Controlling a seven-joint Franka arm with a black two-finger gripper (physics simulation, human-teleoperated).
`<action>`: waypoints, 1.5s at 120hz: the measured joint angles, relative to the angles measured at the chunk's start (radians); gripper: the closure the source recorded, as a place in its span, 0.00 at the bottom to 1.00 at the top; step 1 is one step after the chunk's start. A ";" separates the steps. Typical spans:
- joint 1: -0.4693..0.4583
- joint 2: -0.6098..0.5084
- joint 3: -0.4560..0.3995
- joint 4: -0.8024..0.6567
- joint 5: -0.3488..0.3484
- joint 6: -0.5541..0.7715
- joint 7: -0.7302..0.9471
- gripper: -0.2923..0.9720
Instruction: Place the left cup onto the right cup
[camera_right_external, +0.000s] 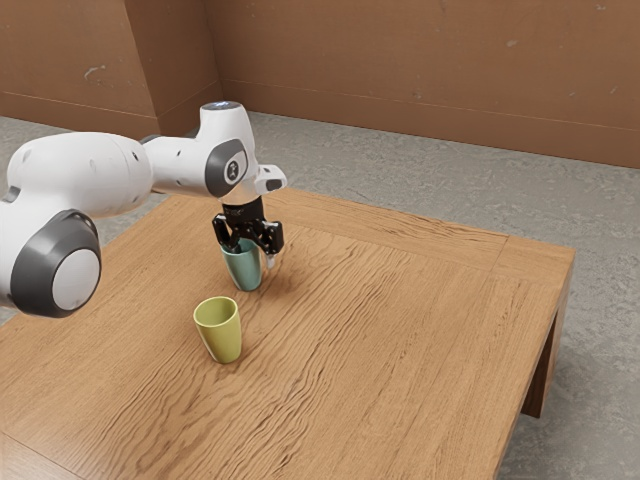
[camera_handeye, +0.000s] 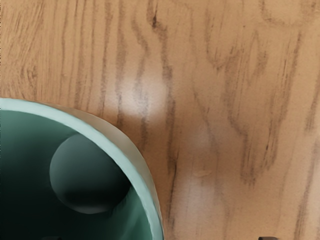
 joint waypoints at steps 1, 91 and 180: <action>0.000 0.000 0.000 0.000 0.000 0.000 0.000 0.39; 0.002 -0.001 0.013 0.000 0.005 0.000 -0.002 0.67; 0.001 -0.002 0.013 -0.003 0.016 0.001 -0.019 0.85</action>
